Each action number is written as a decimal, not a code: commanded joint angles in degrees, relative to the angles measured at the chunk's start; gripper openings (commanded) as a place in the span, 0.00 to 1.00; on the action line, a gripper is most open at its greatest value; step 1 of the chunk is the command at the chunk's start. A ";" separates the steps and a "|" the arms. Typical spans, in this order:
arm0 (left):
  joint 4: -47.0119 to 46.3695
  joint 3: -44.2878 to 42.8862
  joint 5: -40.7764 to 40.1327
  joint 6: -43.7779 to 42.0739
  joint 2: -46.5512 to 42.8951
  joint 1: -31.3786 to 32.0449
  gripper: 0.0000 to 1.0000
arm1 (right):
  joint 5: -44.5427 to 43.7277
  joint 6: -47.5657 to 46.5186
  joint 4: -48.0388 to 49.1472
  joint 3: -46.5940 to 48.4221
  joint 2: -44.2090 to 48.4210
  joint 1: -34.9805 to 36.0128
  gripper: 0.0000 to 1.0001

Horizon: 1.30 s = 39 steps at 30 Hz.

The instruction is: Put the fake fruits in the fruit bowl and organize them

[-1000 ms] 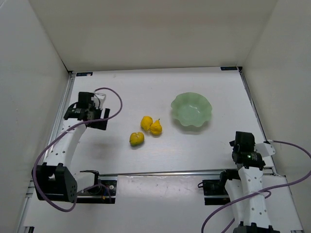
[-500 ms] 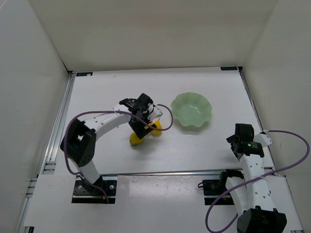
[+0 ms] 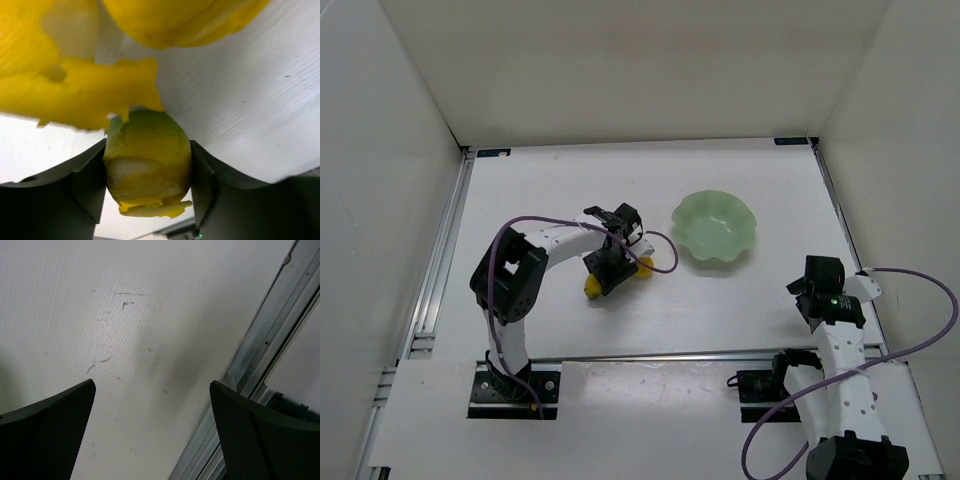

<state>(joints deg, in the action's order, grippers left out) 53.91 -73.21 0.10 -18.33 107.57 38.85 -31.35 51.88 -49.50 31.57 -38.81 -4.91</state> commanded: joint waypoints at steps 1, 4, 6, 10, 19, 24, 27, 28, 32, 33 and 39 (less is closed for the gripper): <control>4.26 -4.21 0.87 0.13 -2.28 0.26 0.63 | -0.73 -1.25 1.24 2.97 -1.27 -0.01 0.99; 11.36 -9.74 0.87 -0.48 -2.80 0.26 0.51 | -0.20 -1.87 3.17 3.50 -1.89 -0.01 0.99; 14.45 -16.76 0.35 -1.18 -2.80 0.79 0.46 | 0.94 -2.39 4.06 3.50 -2.94 -0.01 0.99; 19.04 -34.77 -3.87 -2.50 3.14 4.03 0.46 | 1.47 -2.92 5.98 3.50 -4.26 -0.01 0.99; -9.17 -55.52 -15.92 -1.89 16.77 11.51 0.56 | 2.00 -5.38 7.13 5.16 -8.65 -0.01 0.99; -15.04 -63.55 -17.68 -3.12 24.97 13.80 0.67 | 2.00 -5.38 7.13 6.31 -8.13 -0.01 0.99; -17.08 -64.77 -15.92 -3.65 25.59 13.80 0.83 | 4.45 -8.19 10.11 6.92 -7.52 -0.01 0.99; -17.87 -64.78 -15.40 -3.65 25.59 13.80 0.89 | 5.76 -10.89 12.12 6.92 -7.51 -0.01 0.99; -17.87 -64.78 -20.20 -1.64 24.45 13.80 1.00 | 12.18 -19.14 16.87 6.92 -6.90 3.84 0.99; -17.87 -64.78 -21.27 -1.62 22.79 13.80 1.00 | 13.15 -21.18 17.76 6.92 -6.90 5.33 0.99; -17.87 -57.59 -25.67 2.59 12.51 11.17 1.00 | 19.20 -34.64 25.14 7.54 -6.28 25.34 0.99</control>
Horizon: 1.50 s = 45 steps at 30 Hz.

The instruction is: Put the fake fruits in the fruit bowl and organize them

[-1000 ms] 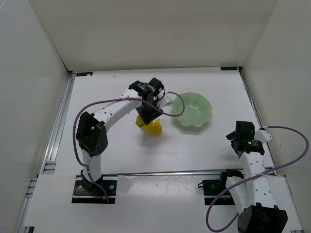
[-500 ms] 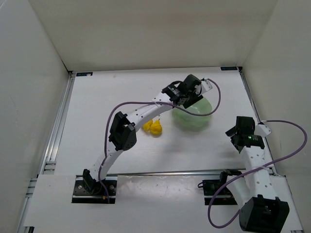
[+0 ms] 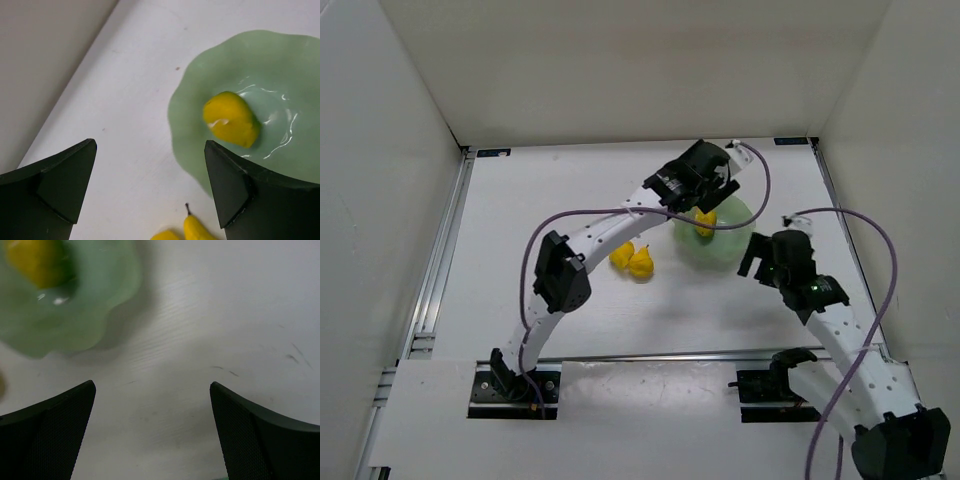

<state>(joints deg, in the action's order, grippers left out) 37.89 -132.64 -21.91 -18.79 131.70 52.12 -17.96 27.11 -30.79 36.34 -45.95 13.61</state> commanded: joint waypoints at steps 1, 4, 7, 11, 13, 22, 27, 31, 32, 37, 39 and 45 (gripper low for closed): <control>-1.85 3.51 -4.53 3.84 -15.03 -3.15 1.00 | 7.48 -10.84 7.31 3.64 -1.05 8.79 0.99; -1.85 11.15 -7.09 6.22 -21.63 -8.51 1.00 | 10.92 -13.57 10.21 7.16 -7.20 17.13 0.99; -1.85 21.17 -5.96 7.27 -28.31 -15.19 1.00 | 8.56 -16.21 11.88 12.59 -16.60 26.01 0.99; -1.33 32.68 -4.72 9.73 -35.00 -24.33 1.00 | 7.67 -20.25 12.59 22.15 -30.66 32.18 0.99; -0.80 38.66 -4.19 11.13 -37.12 -29.16 1.00 | 9.25 -21.92 12.59 25.96 -38.75 33.24 0.99; 3.68 53.26 1.16 14.74 -45.38 -42.35 1.00 | 14.26 -25.00 8.91 41.17 -58.54 35.44 0.99; 4.74 56.44 1.96 15.27 -46.62 -44.73 1.00 | 17.60 -25.53 7.58 43.29 -62.77 35.44 0.96; 5.27 56.44 1.96 15.27 -46.10 -45.26 1.00 | 19.01 -24.48 6.54 45.47 -66.10 34.91 0.71; 5.96 55.92 1.96 15.27 -46.09 -45.26 1.00 | 19.01 -23.87 4.53 46.53 -67.41 34.91 0.65; 7.81 54.07 3.02 15.27 -45.04 -45.26 1.00 | 19.53 -23.33 2.66 48.21 -65.51 34.91 0.34; 8.42 53.46 4.15 15.27 -45.04 -45.26 1.00 | 19.54 -21.67 2.05 47.60 -63.31 34.91 0.29; 9.57 53.97 5.03 12.47 -44.42 -39.57 1.00 | 23.32 -10.45 10.88 38.66 -45.30 26.59 0.29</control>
<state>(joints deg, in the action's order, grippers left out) 46.61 -77.10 -18.96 -4.75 87.72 9.37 3.05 9.04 -26.30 77.84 -102.52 45.80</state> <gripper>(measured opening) 0.998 0.617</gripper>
